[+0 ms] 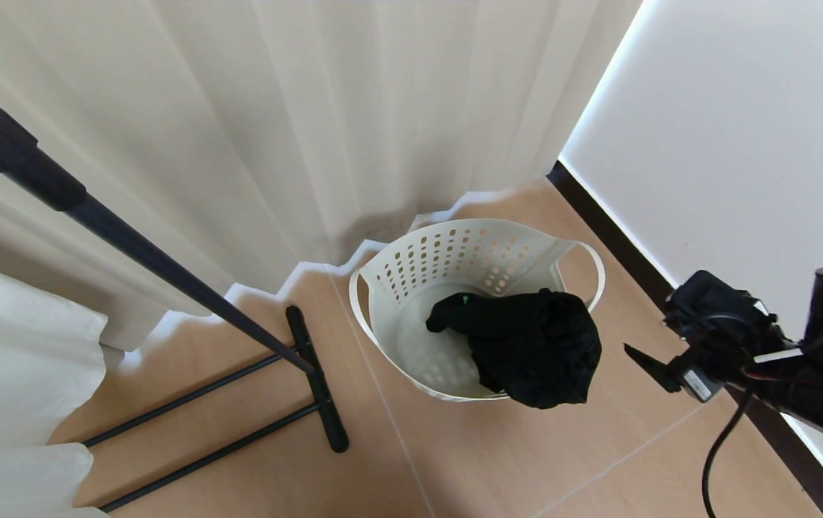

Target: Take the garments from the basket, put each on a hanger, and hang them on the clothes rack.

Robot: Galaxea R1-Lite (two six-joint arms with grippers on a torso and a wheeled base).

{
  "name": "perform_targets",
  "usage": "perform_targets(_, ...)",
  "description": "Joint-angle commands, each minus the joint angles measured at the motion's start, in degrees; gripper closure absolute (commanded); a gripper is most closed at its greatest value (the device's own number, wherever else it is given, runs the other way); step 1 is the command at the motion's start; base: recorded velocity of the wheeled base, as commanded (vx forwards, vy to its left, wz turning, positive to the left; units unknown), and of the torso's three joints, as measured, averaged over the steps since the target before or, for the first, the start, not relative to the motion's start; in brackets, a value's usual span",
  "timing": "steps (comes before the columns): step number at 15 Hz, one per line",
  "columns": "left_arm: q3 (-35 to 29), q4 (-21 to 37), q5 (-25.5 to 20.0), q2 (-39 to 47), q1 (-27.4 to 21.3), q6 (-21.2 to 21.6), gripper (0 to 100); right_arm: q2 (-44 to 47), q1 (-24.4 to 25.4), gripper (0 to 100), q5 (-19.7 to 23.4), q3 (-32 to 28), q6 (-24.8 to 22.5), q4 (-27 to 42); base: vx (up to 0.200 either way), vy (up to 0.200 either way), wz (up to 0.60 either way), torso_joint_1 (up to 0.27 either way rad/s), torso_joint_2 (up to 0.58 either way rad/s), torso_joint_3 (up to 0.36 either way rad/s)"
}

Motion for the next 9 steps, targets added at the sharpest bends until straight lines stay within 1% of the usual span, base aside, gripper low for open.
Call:
perform_targets(1, 0.0, 0.0, 0.0, 0.0, 0.0, 0.0, 0, 15.0, 0.3, 0, -3.7, -3.6, -6.7, -10.2, 0.0, 0.0, 0.0, 0.0, 0.0, 0.0)
perform_targets(2, 0.0, 0.0, 0.0, 0.0, 0.0, 0.0, 0, 15.5, 0.4, 0, -3.8, -3.7, -6.7, -10.9, 0.0, 0.0, 0.0, 0.0, 0.0, 0.0)
perform_targets(3, 0.0, 0.0, 0.0, 0.0, 0.0, 0.0, 0, 19.3, 1.4, 0, -3.8, -3.7, -7.0, -16.4, 0.0, 0.0, 0.0, 0.0, 0.0, 0.0)
perform_targets(4, 0.0, 0.0, 0.0, 0.0, 0.0, 0.0, 0, 21.3, 2.5, 0, -3.9, -3.5, -7.0, -19.3, 0.0, 0.0, 0.0, 0.0, 0.0, 0.0)
perform_targets(7, 0.0, 0.0, 0.0, 0.0, 0.0, 0.0, 0, 22.5, 3.3, 0, -4.0, -4.8, -6.9, -19.7, 0.0, 0.0, 0.0, 0.0, 0.0, 0.0)
perform_targets(9, 0.0, 0.0, 0.0, 0.0, 0.0, 0.0, 0, 25.0, 3.2, 0, -4.7, -7.7, -6.8, -20.0, 0.0, 0.0, 0.0, 0.0, 0.0, 0.0)
